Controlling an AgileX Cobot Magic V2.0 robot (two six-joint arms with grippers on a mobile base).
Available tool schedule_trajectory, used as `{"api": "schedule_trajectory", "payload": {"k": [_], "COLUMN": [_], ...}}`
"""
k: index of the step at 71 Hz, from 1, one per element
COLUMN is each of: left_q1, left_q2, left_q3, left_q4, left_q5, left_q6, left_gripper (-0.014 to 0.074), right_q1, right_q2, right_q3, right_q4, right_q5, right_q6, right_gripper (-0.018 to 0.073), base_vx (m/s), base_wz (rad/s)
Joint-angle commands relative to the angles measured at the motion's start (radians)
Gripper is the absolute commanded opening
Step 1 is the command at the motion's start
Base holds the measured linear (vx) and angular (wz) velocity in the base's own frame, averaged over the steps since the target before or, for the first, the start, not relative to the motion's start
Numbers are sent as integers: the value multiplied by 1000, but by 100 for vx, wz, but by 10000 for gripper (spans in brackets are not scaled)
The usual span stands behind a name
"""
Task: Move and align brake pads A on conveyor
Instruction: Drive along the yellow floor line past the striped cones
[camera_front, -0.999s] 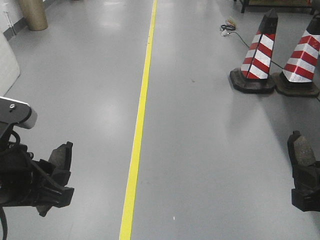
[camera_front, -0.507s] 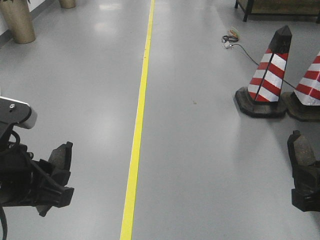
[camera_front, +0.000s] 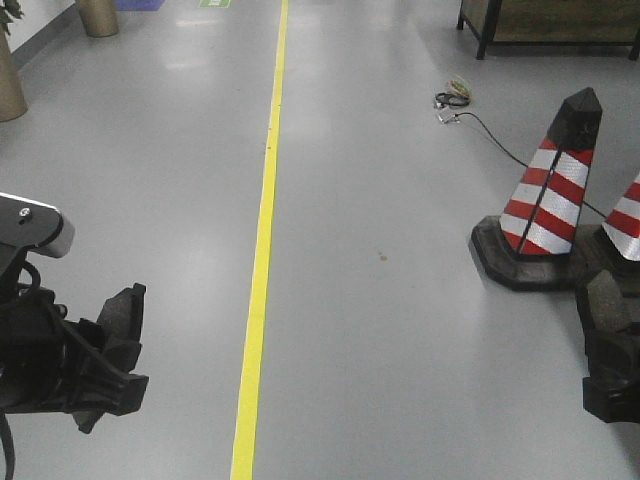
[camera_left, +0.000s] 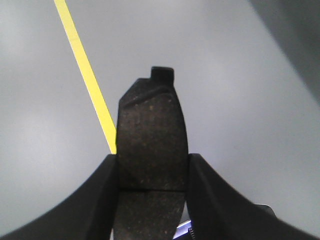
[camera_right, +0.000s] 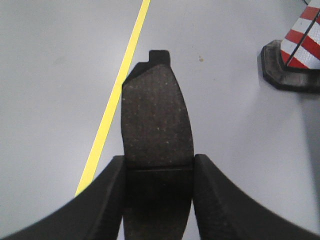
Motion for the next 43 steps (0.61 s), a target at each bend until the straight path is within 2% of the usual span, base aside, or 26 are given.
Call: {"api": "schedule_trajectory", "payload": {"k": [1, 43], "left_q1": [-2, -2], "left_q2": [-17, -17], "left_q3": [-29, -29], "left_q4": [11, 11], "left_q5": [-62, -62], "left_q6": [-9, -9], "left_gripper": [83, 83], "right_q1": [-2, -2], "right_q2": [-4, -4], "right_q3": [-30, -30], "right_q4": [-15, -15], "right_q5": [-84, -85], "right_q6": [-8, -8], "right_gripper": [69, 69], "base_vx": [67, 61], "base_wz": [-4, -6]}}
